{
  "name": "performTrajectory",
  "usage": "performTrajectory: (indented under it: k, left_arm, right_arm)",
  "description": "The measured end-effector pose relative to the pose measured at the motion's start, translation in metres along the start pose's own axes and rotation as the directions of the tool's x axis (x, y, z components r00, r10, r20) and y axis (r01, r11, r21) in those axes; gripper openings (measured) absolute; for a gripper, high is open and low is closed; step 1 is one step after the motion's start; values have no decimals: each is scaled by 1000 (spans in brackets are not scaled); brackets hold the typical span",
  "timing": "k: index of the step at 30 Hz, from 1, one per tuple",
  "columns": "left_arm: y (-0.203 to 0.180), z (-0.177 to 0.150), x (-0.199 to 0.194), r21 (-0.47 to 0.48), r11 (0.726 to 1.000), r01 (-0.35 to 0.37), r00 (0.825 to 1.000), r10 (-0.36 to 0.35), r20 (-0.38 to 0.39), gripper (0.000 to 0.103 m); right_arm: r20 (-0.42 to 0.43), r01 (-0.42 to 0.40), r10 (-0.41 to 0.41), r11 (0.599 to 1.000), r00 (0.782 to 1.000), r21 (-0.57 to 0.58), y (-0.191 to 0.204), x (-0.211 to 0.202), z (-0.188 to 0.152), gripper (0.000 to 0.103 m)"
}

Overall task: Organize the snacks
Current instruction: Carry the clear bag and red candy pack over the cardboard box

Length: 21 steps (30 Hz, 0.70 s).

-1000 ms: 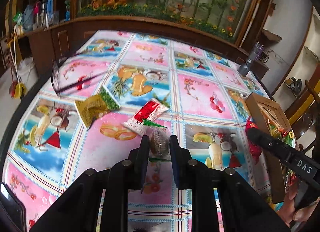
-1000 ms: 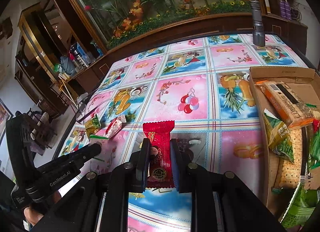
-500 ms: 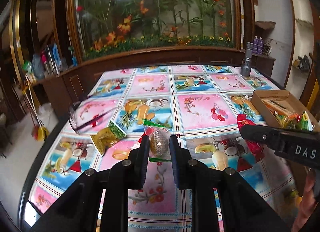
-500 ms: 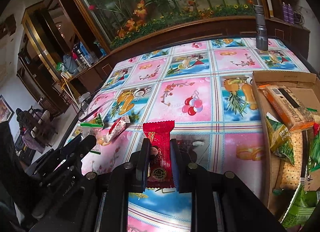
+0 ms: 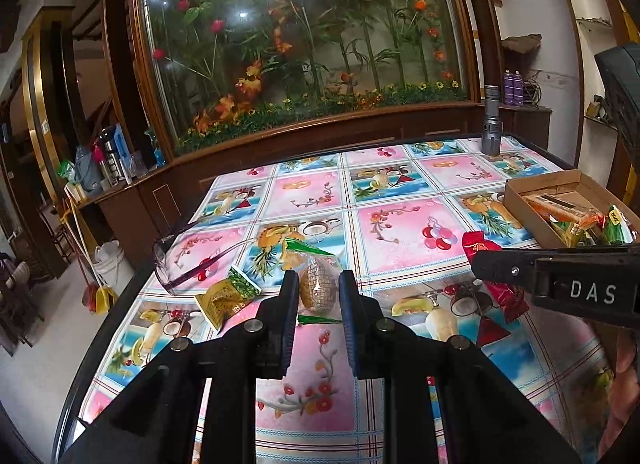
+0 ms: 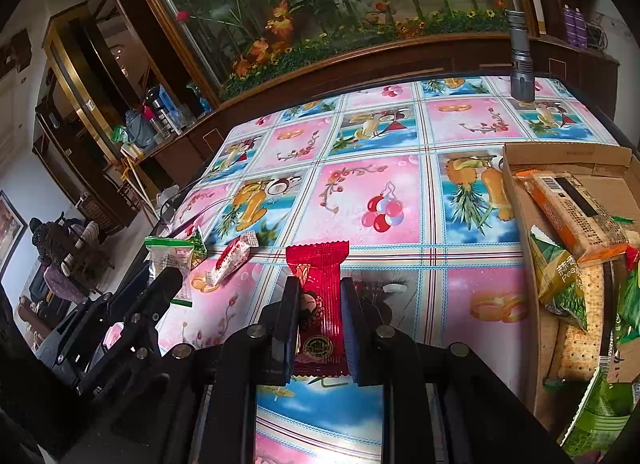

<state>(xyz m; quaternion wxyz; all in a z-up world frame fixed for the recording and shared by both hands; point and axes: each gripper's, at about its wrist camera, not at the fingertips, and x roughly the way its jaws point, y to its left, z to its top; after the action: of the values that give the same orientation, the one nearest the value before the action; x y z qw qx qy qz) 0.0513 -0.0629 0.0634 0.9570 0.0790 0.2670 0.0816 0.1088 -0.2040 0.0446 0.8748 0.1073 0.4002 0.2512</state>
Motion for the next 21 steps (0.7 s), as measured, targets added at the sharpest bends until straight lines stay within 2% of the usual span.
performTrajectory:
  k: [10,16,18,21]
  left_arm:
    - [1,0,-2,-4,1000,2,1000,-2,6,20]
    - [0,1,-1,-5,1000,20,1000,-20,2,20]
    - [-2,1,-1,2,1000,27,1000,-27,3,20]
    - [-3,2,-2,5,999,38,999,-38,5,20]
  right_arm:
    - [15,5,-6,1000,1000,11,-5,-5,5,21]
    - [123,13,-17,999,992,35,-24,-49,19,21]
    - [166,39,-46,998,985,48,-40,-67,22,21]
    - [180,81,-95,993,979,81,-68,-77,22,21]
